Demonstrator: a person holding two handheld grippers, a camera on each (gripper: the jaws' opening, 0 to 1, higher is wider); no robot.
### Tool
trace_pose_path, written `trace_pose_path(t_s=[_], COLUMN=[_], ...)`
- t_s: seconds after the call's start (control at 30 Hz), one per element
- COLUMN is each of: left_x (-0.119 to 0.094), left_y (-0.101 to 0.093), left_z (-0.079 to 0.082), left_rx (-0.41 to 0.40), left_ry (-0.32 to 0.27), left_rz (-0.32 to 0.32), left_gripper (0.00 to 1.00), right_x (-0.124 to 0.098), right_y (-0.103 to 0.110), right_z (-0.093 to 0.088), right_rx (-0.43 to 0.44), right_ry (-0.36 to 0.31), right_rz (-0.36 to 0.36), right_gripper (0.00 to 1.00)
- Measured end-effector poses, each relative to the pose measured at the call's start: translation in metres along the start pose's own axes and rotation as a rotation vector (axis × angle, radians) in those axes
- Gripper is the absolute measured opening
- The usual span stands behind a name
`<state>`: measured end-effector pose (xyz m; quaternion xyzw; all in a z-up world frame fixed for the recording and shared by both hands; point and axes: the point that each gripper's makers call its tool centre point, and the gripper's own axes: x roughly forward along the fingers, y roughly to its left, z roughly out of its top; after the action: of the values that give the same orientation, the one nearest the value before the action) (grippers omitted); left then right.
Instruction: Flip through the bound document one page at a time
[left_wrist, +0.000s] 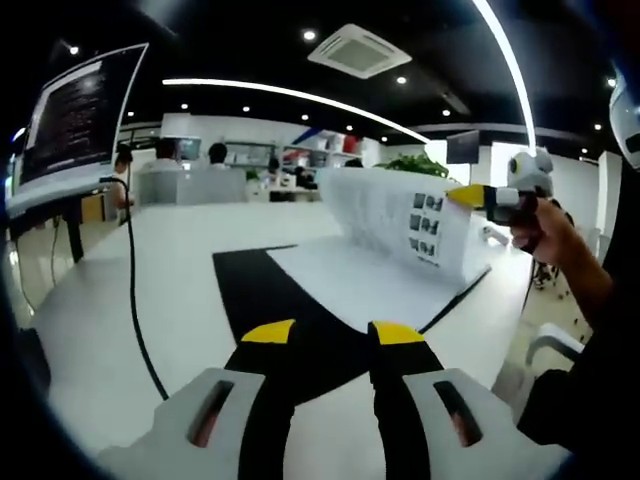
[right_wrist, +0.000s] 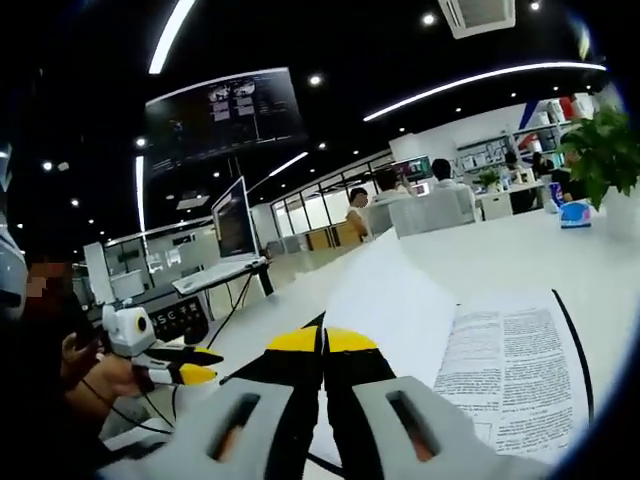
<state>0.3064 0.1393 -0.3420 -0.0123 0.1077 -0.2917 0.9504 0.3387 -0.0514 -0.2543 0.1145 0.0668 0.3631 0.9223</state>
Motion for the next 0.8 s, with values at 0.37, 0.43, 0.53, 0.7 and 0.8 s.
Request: trace_pose_path(t_s=[0.37, 0.43, 0.53, 0.7, 0.8], left_x=[-0.002, -0.002, -0.003, -0.002, -0.002], left_y=[0.013, 0.015, 0.015, 0.017, 0.017], left_z=[-0.003, -0.003, -0.003, -0.007, -0.006], left_rx=[-0.013, -0.015, -0.015, -0.014, -0.016], left_ry=[0.001, 0.0, -0.001, 0.012, 0.009], left_rz=[0.014, 0.016, 0.015, 0.011, 0.01], left_gripper=[0.3, 0.3, 0.3, 0.3, 0.3], right_x=[0.032, 0.036, 0.04, 0.048, 0.051], right_y=[0.032, 0.035, 0.039, 0.039, 0.042], right_z=[-0.024, -0.03, -0.039, -0.059, -0.075], right_rx=[-0.008, -0.005, -0.018, -0.033, -0.061], right_ry=[0.06, 0.076, 0.099, 0.157, 0.201], right_rz=[0.08, 0.086, 0.088, 0.089, 0.093], right_gripper=[0.02, 0.02, 0.02, 0.02, 0.02])
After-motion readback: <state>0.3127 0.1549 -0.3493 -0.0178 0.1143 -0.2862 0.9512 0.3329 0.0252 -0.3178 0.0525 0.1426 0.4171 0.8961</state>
